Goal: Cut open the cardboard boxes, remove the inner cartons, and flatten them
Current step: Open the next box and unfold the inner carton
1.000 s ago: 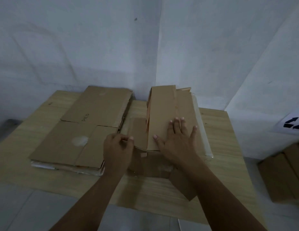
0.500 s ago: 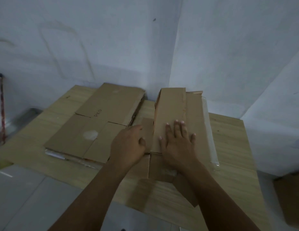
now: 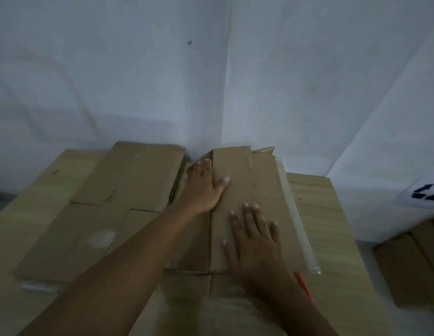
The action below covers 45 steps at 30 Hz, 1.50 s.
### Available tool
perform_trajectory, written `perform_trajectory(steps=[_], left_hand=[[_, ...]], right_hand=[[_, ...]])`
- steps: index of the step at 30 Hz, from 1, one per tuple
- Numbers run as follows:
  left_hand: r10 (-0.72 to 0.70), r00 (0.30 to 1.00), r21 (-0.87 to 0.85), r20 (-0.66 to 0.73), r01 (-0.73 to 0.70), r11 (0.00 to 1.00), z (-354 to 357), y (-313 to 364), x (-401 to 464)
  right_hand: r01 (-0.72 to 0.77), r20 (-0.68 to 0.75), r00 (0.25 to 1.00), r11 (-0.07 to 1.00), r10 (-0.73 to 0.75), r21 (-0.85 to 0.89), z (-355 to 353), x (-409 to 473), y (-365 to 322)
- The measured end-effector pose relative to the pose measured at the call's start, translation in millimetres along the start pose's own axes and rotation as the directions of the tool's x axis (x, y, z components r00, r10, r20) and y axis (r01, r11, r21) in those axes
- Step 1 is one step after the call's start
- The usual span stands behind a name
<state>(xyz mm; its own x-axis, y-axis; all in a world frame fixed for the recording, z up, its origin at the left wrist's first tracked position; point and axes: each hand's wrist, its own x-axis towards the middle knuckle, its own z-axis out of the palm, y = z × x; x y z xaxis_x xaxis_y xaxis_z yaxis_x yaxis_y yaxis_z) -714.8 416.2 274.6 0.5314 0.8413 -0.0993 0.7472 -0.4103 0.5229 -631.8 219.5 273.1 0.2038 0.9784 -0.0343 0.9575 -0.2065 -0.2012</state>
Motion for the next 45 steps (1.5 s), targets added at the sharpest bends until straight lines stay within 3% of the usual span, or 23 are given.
perform_trajectory(steps=[6,12,19,22,25,28,30,33,36,42,45], left_hand=[[-0.083,0.994,-0.101,-0.065,0.076,0.992,-15,-22,60],[-0.037,0.998,-0.169,-0.044,0.029,0.985,-22,-29,83],[0.051,0.995,-0.292,-0.081,-0.072,0.954,-25,-12,-22],[0.131,0.980,-0.226,-0.148,-0.162,0.961,-15,-6,-95],[0.237,0.920,-0.029,-0.312,-0.259,0.965,14,-2,-142],[0.235,0.907,0.071,-0.349,-0.224,0.972,46,-3,-152],[0.212,0.904,0.123,-0.371,-0.179,0.976,60,-7,-144],[0.116,0.890,0.060,-0.441,-0.099,0.993,66,-4,-128],[-0.034,0.854,-0.098,-0.520,-0.021,0.995,62,4,-109],[-0.205,0.794,-0.271,-0.573,0.053,0.961,69,-2,-110],[-0.295,0.782,-0.276,-0.549,0.163,0.947,82,-16,-121]], right_hand=[[0.049,-0.110,0.993,0.997,-0.042,0.060,10,-5,6],[0.054,-0.157,0.987,0.995,-0.041,0.079,10,-1,6],[0.050,-0.432,0.900,0.973,0.054,0.226,4,-3,3],[0.084,-0.474,0.878,0.954,0.065,0.288,-1,2,7],[0.083,-0.387,0.921,0.948,0.045,0.307,-3,12,14],[0.024,-0.130,0.991,0.953,0.017,0.303,-14,16,20],[-0.028,-0.010,0.999,0.983,0.031,0.182,-22,12,25],[-0.219,-0.093,0.972,0.975,0.214,-0.041,-30,-6,35],[-0.230,-0.168,0.964,0.961,0.204,-0.152,-27,-22,50],[-0.167,-0.012,0.985,0.960,0.174,0.223,-13,-27,76],[-0.172,0.015,0.984,0.947,0.175,0.271,8,-33,84]])
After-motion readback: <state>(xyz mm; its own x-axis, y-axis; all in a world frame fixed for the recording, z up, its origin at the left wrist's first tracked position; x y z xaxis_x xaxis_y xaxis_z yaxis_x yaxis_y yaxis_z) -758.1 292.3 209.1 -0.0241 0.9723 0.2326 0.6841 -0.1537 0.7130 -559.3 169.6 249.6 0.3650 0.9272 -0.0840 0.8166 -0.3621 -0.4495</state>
